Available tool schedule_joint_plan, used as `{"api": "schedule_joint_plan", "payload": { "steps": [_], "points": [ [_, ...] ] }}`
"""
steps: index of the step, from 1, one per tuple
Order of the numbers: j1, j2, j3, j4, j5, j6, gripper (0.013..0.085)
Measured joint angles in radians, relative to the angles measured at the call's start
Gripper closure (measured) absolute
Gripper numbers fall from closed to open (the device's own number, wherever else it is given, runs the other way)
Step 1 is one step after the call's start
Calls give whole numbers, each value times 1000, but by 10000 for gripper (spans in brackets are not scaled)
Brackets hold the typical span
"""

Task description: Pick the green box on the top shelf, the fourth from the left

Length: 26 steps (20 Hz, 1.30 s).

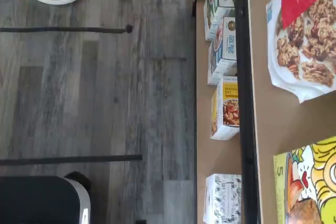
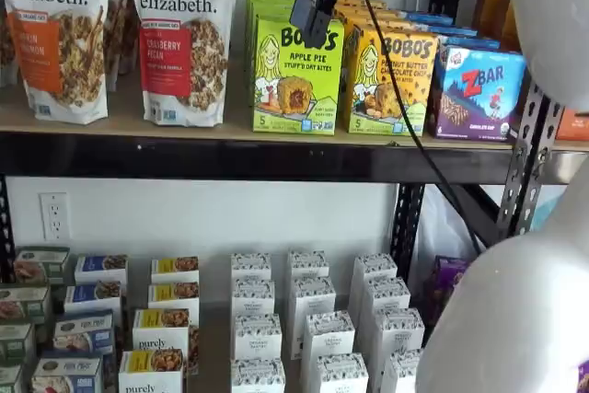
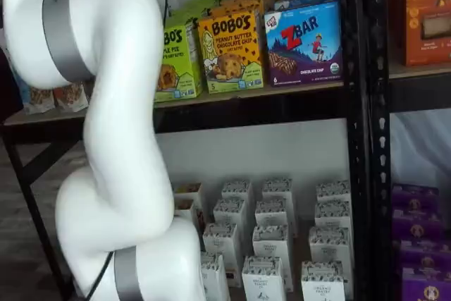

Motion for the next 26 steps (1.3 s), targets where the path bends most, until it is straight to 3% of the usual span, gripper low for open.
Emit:
{"api": "schedule_joint_plan", "payload": {
  "steps": [6,15,21,26],
  "points": [
    [-8,-20,26,12,-40,-7,130],
    [-32,-27,35,70,-95,-23,130],
    [-63,5,3,103,-109,-47,130],
    [-90,55,-50,102,-115,-71,130]
  ]
}}
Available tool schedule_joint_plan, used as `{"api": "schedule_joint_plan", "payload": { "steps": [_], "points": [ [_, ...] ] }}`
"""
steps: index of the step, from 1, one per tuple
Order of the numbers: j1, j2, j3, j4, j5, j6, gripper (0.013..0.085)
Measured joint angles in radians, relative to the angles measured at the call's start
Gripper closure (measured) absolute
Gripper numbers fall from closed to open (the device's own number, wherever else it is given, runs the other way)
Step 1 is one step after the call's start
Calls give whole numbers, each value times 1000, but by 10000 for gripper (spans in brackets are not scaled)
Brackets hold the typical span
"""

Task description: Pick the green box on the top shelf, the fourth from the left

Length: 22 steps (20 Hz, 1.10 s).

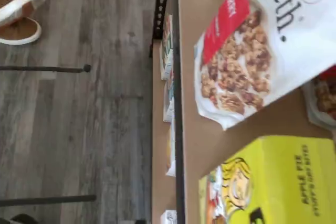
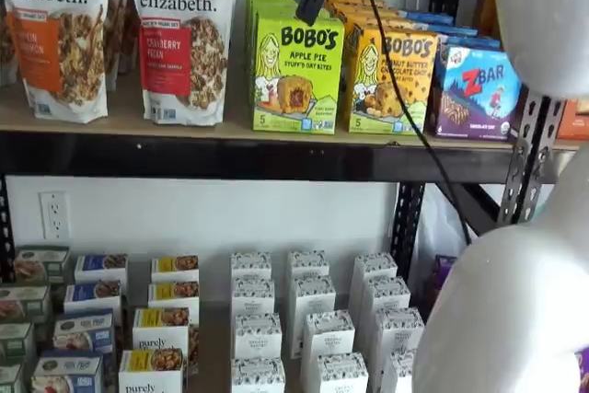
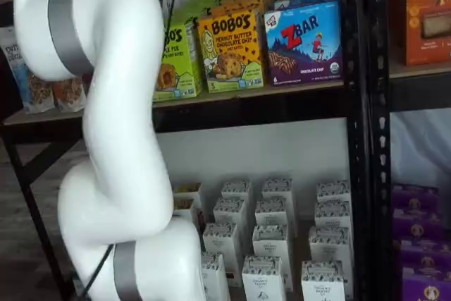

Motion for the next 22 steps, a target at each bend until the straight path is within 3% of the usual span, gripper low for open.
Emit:
{"api": "schedule_joint_plan", "payload": {
  "steps": [8,22],
  "points": [
    [-19,55,-34,-43,-14,-31,130],
    [-20,77,10,-106,-66,-61,130]
  ]
}}
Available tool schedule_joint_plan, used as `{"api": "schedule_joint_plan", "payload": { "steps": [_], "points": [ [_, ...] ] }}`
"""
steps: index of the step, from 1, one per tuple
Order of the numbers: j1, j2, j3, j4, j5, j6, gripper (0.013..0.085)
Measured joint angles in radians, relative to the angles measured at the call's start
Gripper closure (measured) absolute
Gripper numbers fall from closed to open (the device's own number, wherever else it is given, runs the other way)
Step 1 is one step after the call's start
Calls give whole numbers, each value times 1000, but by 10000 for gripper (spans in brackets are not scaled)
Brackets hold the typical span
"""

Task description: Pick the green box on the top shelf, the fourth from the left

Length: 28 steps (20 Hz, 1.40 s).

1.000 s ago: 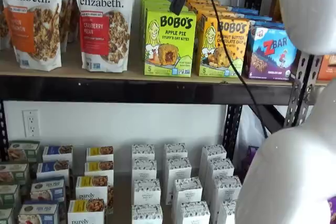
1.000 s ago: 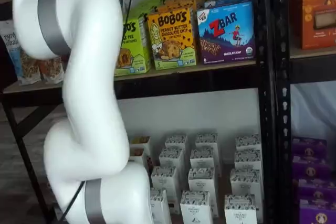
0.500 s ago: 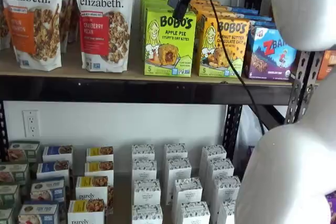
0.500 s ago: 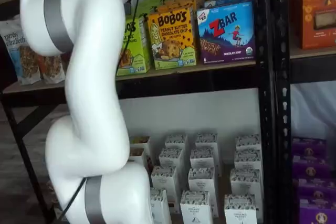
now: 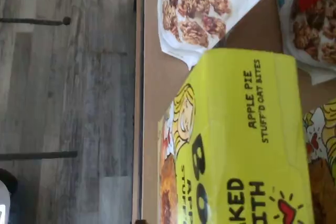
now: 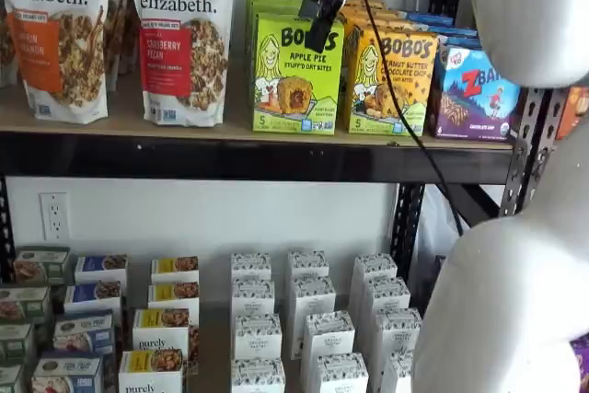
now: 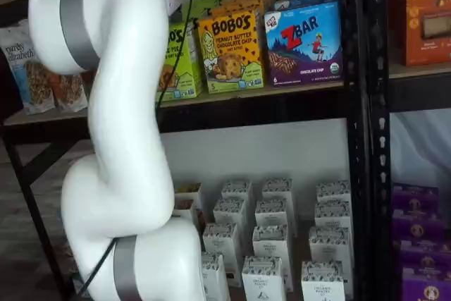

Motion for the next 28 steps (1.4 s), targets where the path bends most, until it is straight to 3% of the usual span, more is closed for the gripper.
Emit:
{"api": "schedule_joint_plan", "payload": {
  "steps": [10,23,27,28],
  "points": [
    [7,4,21,-45,-17,-4,130],
    [6,-1,28,-59,24,-6,130],
    [1,-3,22,-48,37,-9,250],
    [1,-3,21,-46,38,-9,250]
  ]
}}
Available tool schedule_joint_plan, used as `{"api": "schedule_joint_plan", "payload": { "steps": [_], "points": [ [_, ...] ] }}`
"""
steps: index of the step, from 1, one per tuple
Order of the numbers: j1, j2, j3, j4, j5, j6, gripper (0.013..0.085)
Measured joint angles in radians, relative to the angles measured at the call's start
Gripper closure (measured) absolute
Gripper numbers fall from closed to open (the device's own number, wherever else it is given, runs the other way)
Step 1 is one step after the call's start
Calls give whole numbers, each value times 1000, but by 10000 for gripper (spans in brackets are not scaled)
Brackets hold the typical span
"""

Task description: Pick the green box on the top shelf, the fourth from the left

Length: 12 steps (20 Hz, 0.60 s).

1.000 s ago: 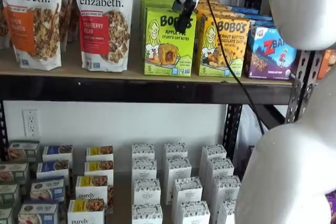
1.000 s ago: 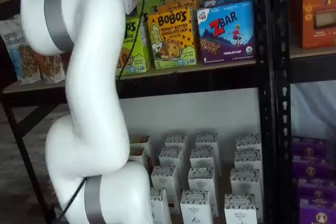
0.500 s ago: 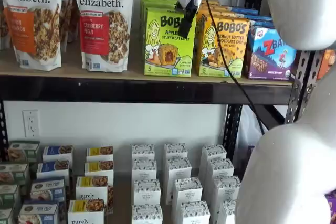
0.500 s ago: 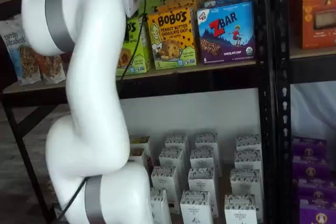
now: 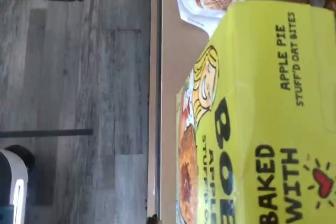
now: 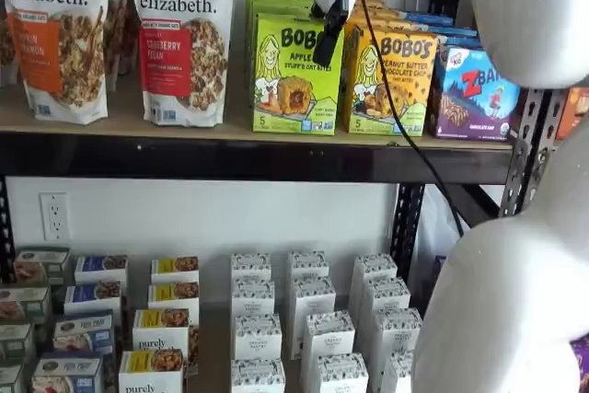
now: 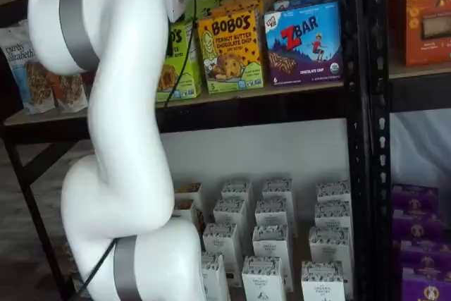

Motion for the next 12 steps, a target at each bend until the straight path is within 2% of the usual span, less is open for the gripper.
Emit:
{"api": "schedule_joint_plan", "payload": {
  "steps": [2,3,6,12],
  "points": [
    [-1,0,-2,3,3,0,330],
    [-1,0,-3,4,4,0,330],
    [0,1,-8,5,9,2,410],
    [5,0,-6,-4,7,6,410]
  ]
}}
